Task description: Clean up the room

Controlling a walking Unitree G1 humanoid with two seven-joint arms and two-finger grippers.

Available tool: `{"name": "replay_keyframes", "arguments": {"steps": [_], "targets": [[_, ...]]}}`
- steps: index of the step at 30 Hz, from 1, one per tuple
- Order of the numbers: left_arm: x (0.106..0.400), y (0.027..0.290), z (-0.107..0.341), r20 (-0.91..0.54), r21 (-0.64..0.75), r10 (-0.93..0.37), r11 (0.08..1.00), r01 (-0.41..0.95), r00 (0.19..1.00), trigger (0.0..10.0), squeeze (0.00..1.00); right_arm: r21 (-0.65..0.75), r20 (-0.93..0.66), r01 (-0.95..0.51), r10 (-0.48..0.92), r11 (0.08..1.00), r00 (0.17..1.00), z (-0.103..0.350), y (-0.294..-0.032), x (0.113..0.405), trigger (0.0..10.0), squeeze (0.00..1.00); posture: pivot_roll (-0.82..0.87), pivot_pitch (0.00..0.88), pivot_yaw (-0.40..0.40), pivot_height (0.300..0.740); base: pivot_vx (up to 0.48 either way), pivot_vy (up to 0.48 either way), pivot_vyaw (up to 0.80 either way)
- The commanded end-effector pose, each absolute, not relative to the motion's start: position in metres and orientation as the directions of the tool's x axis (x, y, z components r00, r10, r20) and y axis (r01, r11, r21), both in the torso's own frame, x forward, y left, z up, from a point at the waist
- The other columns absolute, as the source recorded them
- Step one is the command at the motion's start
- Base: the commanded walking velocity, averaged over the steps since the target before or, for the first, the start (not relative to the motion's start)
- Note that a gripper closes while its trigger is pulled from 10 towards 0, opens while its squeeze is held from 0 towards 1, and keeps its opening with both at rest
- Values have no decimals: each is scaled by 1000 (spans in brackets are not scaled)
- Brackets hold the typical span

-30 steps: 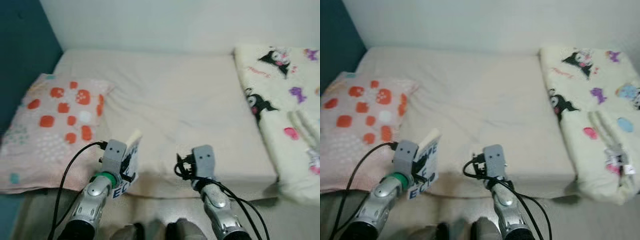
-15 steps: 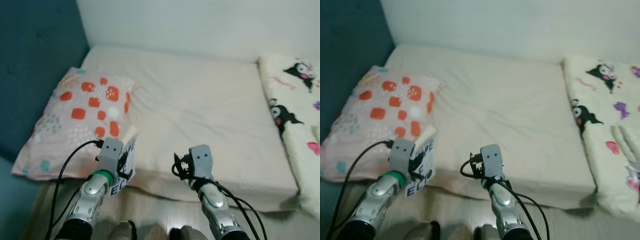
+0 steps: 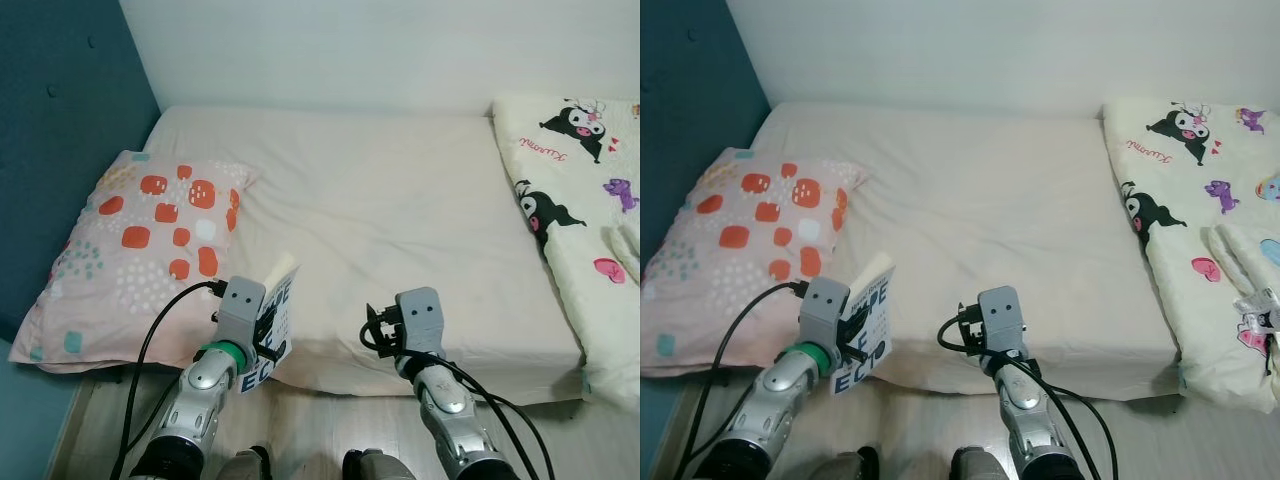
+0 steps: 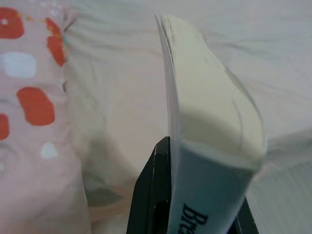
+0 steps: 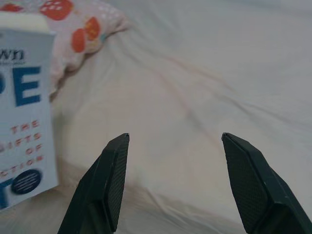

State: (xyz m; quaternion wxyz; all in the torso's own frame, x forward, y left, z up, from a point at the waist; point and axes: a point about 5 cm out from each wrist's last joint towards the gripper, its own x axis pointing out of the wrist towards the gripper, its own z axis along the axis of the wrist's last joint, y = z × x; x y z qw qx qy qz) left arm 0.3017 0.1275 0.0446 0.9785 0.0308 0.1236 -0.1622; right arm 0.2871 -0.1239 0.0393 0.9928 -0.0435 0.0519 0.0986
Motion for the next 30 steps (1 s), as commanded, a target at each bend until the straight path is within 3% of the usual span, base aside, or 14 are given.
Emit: {"name": "replay_keyframes", "arguments": {"steps": [1,30], "targets": [[302,126,44,-259,-4,-312,947,322,914,10000,0,-56,-138,-187,178,981,974,33,-127,284,10000,0,-4,102,16,730,0,0,0],[308,125,48,-246,-11,-287,956,294,926,10000,0,-46,-130,-192,185,980,974,34,-127,283,10000,0,1,122,16,611,0,0,0]]}}
